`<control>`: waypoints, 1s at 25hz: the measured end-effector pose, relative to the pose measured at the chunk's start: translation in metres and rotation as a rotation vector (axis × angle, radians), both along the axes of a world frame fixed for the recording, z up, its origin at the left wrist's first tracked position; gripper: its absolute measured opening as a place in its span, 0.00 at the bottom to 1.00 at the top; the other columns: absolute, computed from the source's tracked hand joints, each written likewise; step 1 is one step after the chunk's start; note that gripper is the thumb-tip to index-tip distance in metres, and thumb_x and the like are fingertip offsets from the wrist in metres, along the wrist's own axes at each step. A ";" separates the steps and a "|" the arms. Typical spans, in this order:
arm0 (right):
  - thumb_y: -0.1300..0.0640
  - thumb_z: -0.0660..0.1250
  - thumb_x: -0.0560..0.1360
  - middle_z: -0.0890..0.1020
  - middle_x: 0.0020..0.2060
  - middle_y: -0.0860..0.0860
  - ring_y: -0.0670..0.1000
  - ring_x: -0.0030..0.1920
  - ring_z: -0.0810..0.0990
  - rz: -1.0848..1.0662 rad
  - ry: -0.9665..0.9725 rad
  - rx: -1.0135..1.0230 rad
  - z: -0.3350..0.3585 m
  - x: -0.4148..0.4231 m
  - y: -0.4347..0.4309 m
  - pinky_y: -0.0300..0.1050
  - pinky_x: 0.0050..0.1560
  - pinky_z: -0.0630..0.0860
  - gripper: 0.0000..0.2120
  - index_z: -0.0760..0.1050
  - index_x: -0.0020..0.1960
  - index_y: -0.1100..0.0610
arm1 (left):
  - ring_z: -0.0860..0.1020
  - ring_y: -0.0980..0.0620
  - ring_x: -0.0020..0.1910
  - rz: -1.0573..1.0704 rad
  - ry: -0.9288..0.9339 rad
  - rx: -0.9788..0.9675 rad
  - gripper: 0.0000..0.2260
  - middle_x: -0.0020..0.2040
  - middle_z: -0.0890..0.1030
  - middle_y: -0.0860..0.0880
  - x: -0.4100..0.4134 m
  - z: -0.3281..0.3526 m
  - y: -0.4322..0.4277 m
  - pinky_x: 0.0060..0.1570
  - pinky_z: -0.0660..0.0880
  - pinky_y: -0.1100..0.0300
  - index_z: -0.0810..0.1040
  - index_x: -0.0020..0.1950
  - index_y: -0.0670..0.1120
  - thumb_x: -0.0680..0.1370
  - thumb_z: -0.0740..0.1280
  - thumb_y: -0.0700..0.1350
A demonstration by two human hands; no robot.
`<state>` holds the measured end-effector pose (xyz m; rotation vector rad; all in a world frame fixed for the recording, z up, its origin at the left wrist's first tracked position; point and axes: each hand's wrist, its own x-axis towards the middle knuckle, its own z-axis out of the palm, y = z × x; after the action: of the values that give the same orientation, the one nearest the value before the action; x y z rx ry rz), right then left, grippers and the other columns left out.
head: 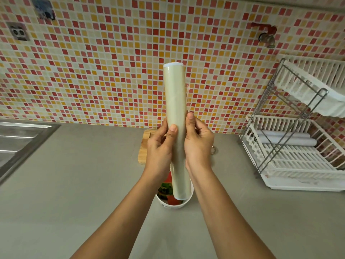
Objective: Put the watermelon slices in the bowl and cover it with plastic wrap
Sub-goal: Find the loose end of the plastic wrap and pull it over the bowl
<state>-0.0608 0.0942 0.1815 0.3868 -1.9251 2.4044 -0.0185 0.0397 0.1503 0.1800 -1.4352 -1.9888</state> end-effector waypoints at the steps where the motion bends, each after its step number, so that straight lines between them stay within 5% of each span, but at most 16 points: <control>1: 0.47 0.63 0.76 0.85 0.45 0.52 0.53 0.47 0.83 -0.010 0.005 0.027 0.000 -0.002 -0.001 0.57 0.51 0.80 0.13 0.82 0.48 0.53 | 0.81 0.54 0.56 0.004 -0.008 0.009 0.12 0.55 0.84 0.53 0.000 0.000 -0.001 0.51 0.78 0.62 0.78 0.62 0.49 0.79 0.63 0.46; 5: 0.44 0.62 0.75 0.85 0.45 0.51 0.51 0.49 0.84 0.119 -0.063 -0.043 0.003 -0.010 0.003 0.57 0.56 0.78 0.13 0.82 0.44 0.49 | 0.79 0.48 0.60 0.025 -0.037 -0.013 0.17 0.60 0.81 0.47 0.004 0.001 -0.010 0.60 0.76 0.53 0.75 0.66 0.45 0.79 0.62 0.49; 8: 0.43 0.70 0.69 0.86 0.45 0.49 0.50 0.48 0.84 0.159 -0.003 0.000 0.002 -0.013 0.009 0.56 0.53 0.80 0.11 0.83 0.45 0.49 | 0.80 0.55 0.58 0.025 -0.031 -0.075 0.18 0.58 0.82 0.53 0.007 0.002 -0.013 0.56 0.78 0.58 0.76 0.66 0.50 0.76 0.64 0.53; 16: 0.51 0.67 0.75 0.84 0.44 0.49 0.49 0.46 0.82 -0.171 0.178 0.141 -0.001 -0.011 0.005 0.54 0.48 0.80 0.08 0.81 0.47 0.54 | 0.80 0.63 0.54 0.043 -0.010 -0.142 0.11 0.53 0.83 0.63 0.004 0.003 -0.004 0.48 0.76 0.68 0.77 0.57 0.60 0.80 0.62 0.45; 20: 0.46 0.65 0.75 0.84 0.48 0.51 0.54 0.51 0.82 0.062 -0.032 0.043 0.001 -0.019 0.008 0.58 0.54 0.79 0.09 0.80 0.46 0.50 | 0.80 0.56 0.55 0.049 -0.033 -0.084 0.14 0.56 0.83 0.53 0.003 0.000 -0.009 0.48 0.77 0.65 0.77 0.64 0.51 0.80 0.62 0.48; 25: 0.50 0.71 0.71 0.84 0.43 0.51 0.52 0.46 0.83 0.084 0.087 0.040 0.000 -0.019 0.015 0.57 0.49 0.81 0.07 0.81 0.45 0.53 | 0.80 0.56 0.56 0.026 -0.053 -0.078 0.16 0.57 0.82 0.53 0.003 0.003 -0.010 0.51 0.77 0.62 0.77 0.65 0.49 0.78 0.63 0.50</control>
<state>-0.0794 0.1091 0.1812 0.5756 -1.9610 2.3583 -0.0153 0.0302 0.1537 0.2168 -1.5337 -1.9162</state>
